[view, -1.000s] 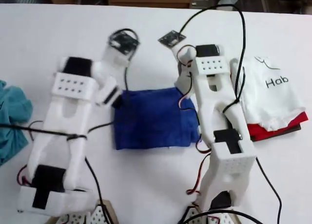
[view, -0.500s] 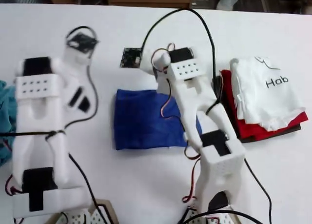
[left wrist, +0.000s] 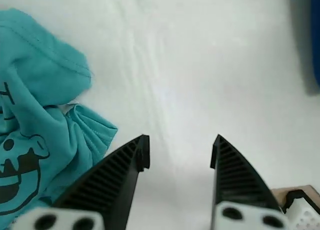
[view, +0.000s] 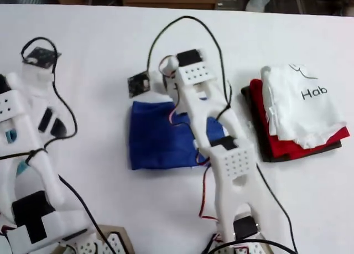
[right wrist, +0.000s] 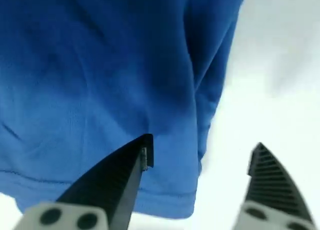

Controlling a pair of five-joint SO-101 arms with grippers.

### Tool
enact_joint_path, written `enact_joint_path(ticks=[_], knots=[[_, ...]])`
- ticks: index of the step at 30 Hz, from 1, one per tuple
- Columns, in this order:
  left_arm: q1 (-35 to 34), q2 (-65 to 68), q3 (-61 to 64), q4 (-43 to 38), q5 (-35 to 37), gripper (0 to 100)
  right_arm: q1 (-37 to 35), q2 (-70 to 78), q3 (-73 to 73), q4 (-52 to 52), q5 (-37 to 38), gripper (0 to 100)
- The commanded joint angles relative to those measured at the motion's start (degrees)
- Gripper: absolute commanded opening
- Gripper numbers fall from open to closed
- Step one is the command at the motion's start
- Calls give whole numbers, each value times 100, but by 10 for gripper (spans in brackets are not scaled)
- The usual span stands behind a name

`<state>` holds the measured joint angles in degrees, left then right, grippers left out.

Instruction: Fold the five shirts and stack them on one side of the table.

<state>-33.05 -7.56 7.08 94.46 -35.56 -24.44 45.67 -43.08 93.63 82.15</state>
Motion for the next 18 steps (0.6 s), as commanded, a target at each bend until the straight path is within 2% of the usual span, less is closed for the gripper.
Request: enact_joint_path(ticks=[1,6,18], knots=[[-70,-316,365,-229,-62,225,-215,215,-475,84,62,366],[-264,-316,716,-624,-70,225,-479,585,-510,48,132,367],[-466,-325,681,-607,-246,223,-549,1156,-457,286,308,355]])
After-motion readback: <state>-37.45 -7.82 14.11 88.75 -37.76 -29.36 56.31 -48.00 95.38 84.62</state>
